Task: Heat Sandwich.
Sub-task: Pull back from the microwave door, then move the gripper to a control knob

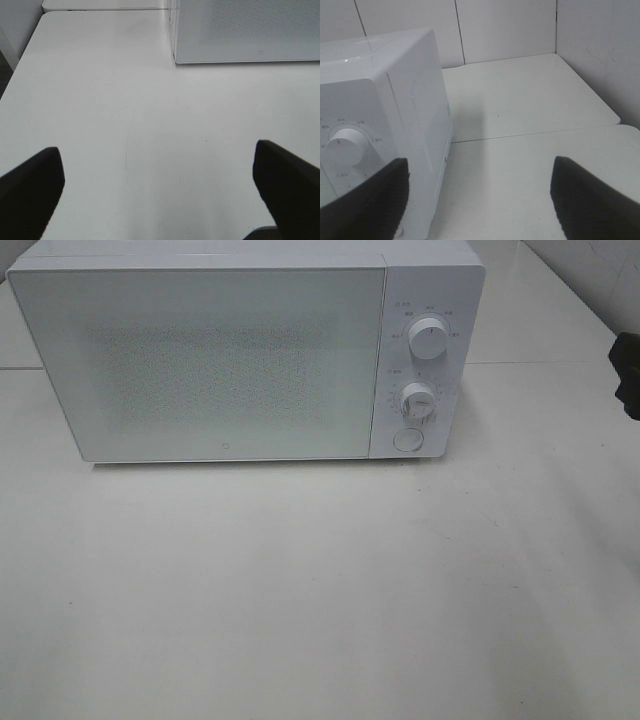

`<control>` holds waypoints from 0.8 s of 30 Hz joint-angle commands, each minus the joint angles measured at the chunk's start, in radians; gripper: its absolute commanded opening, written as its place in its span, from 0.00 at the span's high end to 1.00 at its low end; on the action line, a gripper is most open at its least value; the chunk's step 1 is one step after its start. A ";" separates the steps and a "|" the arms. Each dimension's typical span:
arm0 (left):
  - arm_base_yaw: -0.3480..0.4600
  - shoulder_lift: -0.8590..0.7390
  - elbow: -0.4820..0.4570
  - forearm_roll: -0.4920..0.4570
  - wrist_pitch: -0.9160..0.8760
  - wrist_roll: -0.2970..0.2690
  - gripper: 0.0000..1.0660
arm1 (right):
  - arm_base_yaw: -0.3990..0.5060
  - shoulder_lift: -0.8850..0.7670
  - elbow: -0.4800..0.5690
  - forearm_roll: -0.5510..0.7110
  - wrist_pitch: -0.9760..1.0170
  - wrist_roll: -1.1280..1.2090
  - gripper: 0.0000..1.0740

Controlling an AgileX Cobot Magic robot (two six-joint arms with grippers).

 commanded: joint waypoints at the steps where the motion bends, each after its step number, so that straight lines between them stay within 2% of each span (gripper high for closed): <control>1: -0.004 -0.020 0.000 -0.002 -0.011 -0.005 0.08 | 0.012 0.017 0.018 0.028 -0.066 -0.016 0.30; 4: -0.004 -0.020 0.000 -0.002 -0.011 -0.005 0.08 | 0.098 0.061 0.038 0.102 -0.129 -0.083 0.30; 5: -0.004 -0.020 0.000 -0.002 -0.011 -0.005 0.08 | 0.098 0.061 0.038 0.102 -0.129 -0.083 0.30; 6: -0.004 -0.020 0.000 -0.002 -0.011 -0.005 0.08 | 0.158 0.096 0.044 0.147 -0.164 -0.140 0.30; 9: -0.004 -0.020 0.000 -0.002 -0.011 -0.005 0.08 | 0.240 0.156 0.047 0.225 -0.221 -0.231 0.30; 10: -0.004 -0.020 0.000 -0.002 -0.011 -0.005 0.08 | 0.240 0.156 0.047 0.225 -0.221 -0.231 0.30; 12: -0.004 -0.020 0.000 -0.002 -0.011 -0.005 0.08 | 0.318 0.217 0.047 0.319 -0.274 -0.294 0.30; 14: -0.004 -0.020 0.000 -0.002 -0.011 -0.005 0.08 | 0.345 0.232 0.047 0.344 -0.289 -0.306 0.30; 18: -0.004 -0.020 0.000 -0.002 -0.011 -0.005 0.08 | 0.494 0.337 0.046 0.531 -0.398 -0.351 0.30; 19: -0.004 -0.020 0.000 -0.002 -0.011 -0.005 0.08 | 0.494 0.337 0.046 0.531 -0.398 -0.351 0.30; 22: -0.004 -0.020 0.000 -0.002 -0.011 -0.005 0.08 | 0.587 0.394 0.038 0.622 -0.463 -0.358 0.30; 24: -0.004 -0.020 0.000 -0.002 -0.011 -0.005 0.08 | 0.610 0.409 0.031 0.644 -0.469 -0.358 0.30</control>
